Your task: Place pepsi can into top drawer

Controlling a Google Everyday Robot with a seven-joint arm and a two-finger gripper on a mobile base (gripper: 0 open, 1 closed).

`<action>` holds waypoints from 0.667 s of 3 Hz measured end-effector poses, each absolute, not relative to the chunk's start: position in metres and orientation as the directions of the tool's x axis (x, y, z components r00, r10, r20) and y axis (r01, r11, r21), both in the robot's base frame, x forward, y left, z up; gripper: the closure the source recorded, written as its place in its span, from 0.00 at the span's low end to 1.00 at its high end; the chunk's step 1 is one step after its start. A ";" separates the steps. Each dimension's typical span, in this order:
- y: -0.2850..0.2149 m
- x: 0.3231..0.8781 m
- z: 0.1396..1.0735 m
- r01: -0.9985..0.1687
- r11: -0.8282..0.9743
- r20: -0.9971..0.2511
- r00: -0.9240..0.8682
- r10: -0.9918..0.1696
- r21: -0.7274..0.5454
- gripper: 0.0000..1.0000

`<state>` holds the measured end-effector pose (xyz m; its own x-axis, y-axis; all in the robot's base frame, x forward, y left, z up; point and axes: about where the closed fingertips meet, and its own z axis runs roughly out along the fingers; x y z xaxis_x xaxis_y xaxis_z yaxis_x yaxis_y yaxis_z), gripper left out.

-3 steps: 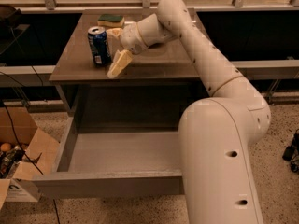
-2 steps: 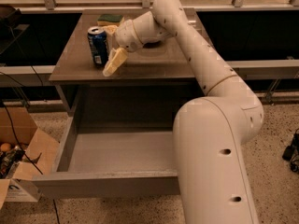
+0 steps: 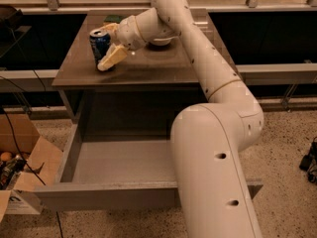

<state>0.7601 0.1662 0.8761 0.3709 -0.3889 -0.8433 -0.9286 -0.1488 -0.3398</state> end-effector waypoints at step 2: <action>0.143 0.778 0.886 -0.933 -0.080 -0.841 0.352 -0.410 -0.352 0.72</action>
Offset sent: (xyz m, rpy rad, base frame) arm 0.0256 -0.0483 0.0264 0.0110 -0.0326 -0.1217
